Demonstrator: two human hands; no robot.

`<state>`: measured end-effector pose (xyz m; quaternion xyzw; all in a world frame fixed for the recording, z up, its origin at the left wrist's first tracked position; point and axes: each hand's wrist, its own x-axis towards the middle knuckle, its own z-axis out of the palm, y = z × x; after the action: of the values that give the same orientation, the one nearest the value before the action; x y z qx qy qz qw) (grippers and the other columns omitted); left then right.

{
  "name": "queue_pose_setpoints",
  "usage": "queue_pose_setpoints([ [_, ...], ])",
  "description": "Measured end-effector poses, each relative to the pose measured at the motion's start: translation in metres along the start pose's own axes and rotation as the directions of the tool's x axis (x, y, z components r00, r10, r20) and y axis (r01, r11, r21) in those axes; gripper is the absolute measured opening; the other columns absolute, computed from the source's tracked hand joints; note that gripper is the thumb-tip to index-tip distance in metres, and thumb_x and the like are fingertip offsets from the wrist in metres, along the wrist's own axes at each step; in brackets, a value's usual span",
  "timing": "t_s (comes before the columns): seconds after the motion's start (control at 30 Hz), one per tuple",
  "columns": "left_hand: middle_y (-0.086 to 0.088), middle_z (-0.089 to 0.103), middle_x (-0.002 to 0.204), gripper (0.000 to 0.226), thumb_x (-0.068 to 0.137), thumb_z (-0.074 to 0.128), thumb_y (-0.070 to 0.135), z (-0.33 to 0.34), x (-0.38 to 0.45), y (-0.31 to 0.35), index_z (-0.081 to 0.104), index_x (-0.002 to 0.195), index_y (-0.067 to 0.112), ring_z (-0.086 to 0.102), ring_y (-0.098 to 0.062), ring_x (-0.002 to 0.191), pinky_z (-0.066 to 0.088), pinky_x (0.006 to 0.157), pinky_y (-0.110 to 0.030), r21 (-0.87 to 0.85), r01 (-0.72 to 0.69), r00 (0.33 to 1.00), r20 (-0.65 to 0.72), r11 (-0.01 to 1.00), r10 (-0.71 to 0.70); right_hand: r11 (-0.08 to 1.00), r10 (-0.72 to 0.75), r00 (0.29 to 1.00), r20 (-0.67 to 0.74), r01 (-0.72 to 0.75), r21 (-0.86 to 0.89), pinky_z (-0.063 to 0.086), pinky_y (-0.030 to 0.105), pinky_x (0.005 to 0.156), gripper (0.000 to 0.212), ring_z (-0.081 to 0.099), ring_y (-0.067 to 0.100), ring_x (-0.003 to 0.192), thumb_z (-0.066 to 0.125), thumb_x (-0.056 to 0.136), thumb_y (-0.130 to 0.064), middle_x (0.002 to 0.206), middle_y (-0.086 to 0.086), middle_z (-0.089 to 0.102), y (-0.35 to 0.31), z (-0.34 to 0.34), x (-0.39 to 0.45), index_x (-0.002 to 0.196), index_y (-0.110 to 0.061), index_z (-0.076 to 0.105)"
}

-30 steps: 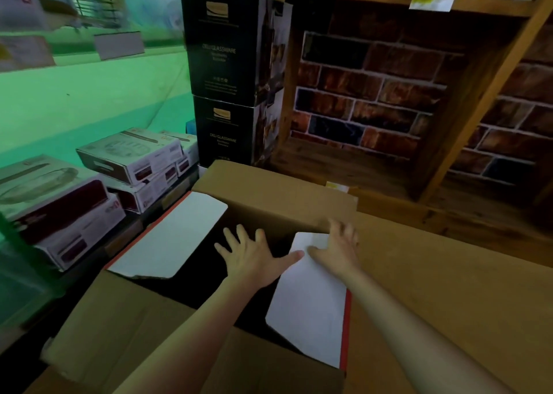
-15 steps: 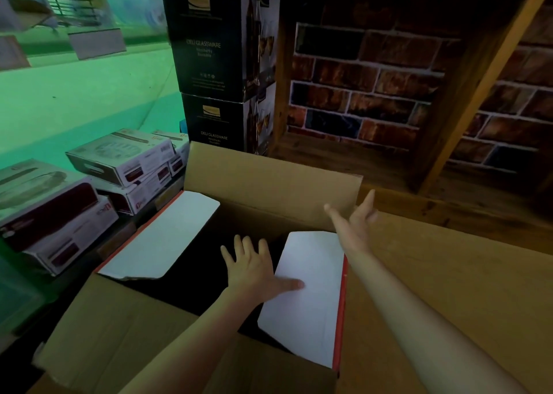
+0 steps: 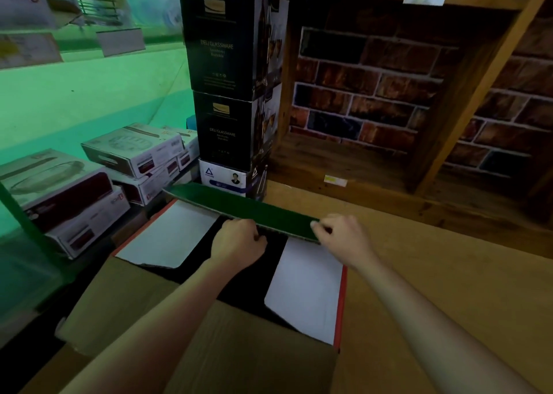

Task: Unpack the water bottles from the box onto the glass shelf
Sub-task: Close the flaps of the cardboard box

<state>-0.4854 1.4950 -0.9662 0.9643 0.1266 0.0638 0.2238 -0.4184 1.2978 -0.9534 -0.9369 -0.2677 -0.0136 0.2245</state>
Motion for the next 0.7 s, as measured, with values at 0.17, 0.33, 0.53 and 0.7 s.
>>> queue_pose_setpoints([
  [0.17,-0.007,0.054,0.119,0.029,0.091,0.053,0.021,-0.010,-0.005,-0.023,0.058,0.119,0.014,0.049,-0.025,0.116,0.041,0.096,-0.034,0.044,-0.115,0.991,0.066,0.992,0.112,0.950,-0.084,0.985,0.150,0.125,-0.287,0.045,0.030,0.070,0.038,0.052,0.017,0.092,0.037,0.098,-0.031,0.097,0.003,0.058,-0.007,0.037,-0.011,0.087,-0.008,0.065],
  [0.33,-0.004,0.031,0.153,0.044,0.098,0.040,0.018,-0.013,-0.021,-0.037,0.039,0.142,0.014,0.026,-0.023,0.142,0.024,0.116,-0.036,0.097,-0.249,0.911,0.360,0.964,0.199,0.906,-0.076,0.971,0.226,0.162,-0.392,0.043,0.034,0.084,0.040,0.049,0.021,0.106,0.032,0.099,-0.032,0.117,0.006,0.056,-0.020,0.033,-0.017,0.108,-0.008,0.063],
  [0.53,-0.004,0.024,0.156,0.044,0.099,0.037,0.015,-0.035,-0.028,-0.042,0.036,0.143,0.015,0.022,-0.022,0.144,0.020,0.117,-0.034,0.114,-0.216,0.932,0.319,0.970,0.170,0.889,-0.297,0.885,0.357,0.393,-0.235,0.022,0.035,0.111,0.053,0.025,0.016,0.139,0.034,0.098,-0.046,0.151,-0.001,0.031,-0.087,0.023,-0.050,0.144,-0.020,0.037],
  [0.7,-0.005,0.038,0.148,0.040,0.099,0.039,0.015,-0.064,-0.037,-0.054,0.042,0.139,0.013,0.037,-0.023,0.135,0.028,0.110,-0.032,0.089,-0.122,0.962,0.254,0.989,0.096,0.775,-0.485,0.741,0.465,0.610,-0.165,0.004,0.046,0.119,0.072,0.003,0.022,0.147,0.046,0.090,-0.057,0.159,0.005,0.007,-0.138,0.046,-0.087,0.150,-0.026,0.021],
])
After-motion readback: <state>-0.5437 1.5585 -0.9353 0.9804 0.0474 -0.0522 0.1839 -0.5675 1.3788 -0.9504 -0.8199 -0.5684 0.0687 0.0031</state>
